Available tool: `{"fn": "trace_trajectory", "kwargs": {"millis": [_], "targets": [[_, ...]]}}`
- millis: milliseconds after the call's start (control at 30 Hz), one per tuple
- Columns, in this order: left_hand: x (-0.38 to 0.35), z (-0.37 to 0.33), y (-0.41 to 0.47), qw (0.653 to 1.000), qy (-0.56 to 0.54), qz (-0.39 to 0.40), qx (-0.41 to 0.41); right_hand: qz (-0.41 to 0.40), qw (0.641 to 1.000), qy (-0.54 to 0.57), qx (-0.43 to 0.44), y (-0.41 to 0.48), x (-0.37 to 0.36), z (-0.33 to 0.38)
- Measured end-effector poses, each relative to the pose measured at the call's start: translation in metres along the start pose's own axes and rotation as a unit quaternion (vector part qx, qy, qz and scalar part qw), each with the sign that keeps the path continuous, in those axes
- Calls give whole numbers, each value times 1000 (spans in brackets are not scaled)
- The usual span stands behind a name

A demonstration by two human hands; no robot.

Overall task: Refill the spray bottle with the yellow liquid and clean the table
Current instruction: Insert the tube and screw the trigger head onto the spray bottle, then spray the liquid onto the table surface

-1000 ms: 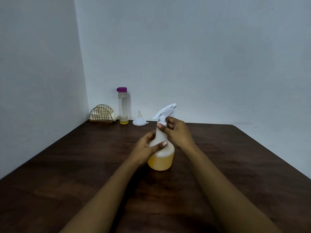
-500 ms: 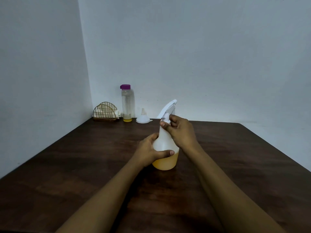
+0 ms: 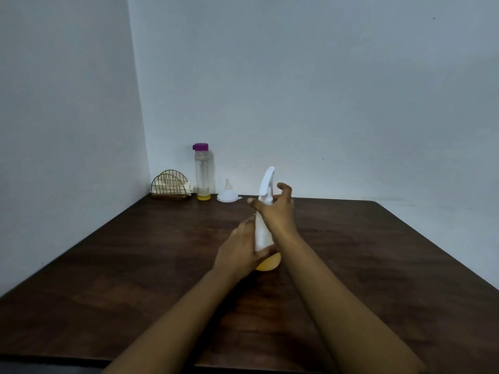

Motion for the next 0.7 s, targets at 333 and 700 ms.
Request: {"fn": "trace_trajectory", "kwargs": {"millis": [333, 700], "targets": [[52, 65, -16, 983, 177, -20, 43, 85, 994, 58, -44, 10, 31, 22], [58, 94, -41, 978, 181, -28, 102, 278, 958, -37, -66, -30, 91, 30]]}}
Point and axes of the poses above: each hand's wrist, its own y-axis towards the middle knuckle, its own x-axis out of the back of the hand, z = x × y, the point moved 8 cm from there along y, towards the middle knuckle, and after that the axes turned 7 degrees about y, right-handed, at the moved point
